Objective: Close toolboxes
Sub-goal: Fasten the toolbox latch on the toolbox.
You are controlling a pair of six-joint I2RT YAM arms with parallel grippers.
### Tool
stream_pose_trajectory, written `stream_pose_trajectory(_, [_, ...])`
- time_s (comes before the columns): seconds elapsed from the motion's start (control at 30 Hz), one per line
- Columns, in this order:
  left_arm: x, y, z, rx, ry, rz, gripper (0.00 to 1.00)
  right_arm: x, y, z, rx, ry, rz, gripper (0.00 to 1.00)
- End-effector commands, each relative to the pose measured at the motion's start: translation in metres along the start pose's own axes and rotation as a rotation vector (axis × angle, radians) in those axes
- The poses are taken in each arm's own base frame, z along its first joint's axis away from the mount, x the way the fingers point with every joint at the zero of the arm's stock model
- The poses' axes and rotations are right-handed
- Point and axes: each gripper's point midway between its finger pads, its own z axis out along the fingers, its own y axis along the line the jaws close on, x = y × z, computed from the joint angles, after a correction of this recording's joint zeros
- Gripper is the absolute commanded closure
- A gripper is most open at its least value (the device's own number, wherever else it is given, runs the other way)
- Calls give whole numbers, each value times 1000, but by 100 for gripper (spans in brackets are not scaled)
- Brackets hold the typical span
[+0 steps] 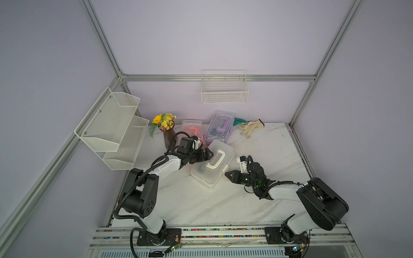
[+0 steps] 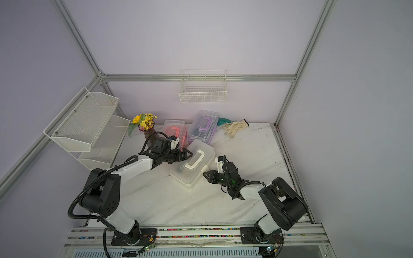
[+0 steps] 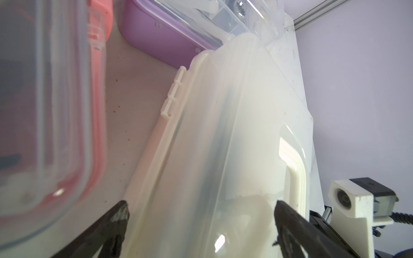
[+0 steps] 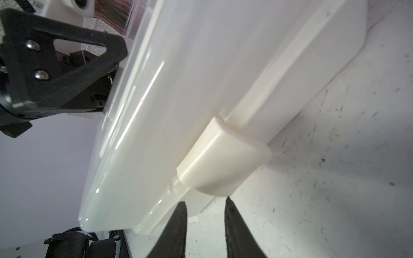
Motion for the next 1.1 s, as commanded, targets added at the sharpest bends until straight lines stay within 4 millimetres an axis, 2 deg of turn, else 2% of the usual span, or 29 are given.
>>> stream_pose_trajectory(0.0, [40, -1, -7, 6, 126, -13, 1, -22, 16, 0, -76, -70, -10, 66])
stream_pose_trajectory(0.27, [41, 1, -1, 8, 144, -12, 3, -31, 2, 3, -56, -95, -39, 60])
stream_pose_trajectory(0.5, [39, -4, 5, 44, 146, -16, 9, -36, 12, 12, -141, -112, -51, 60])
stream_pose_trajectory(0.77, [55, -7, 15, 57, 194, -24, 13, -39, 15, 16, -173, -123, -54, 60])
stream_pose_trajectory(1.07, [71, -15, 26, 97, 233, -51, 14, -37, 15, 19, -205, -133, -37, 56])
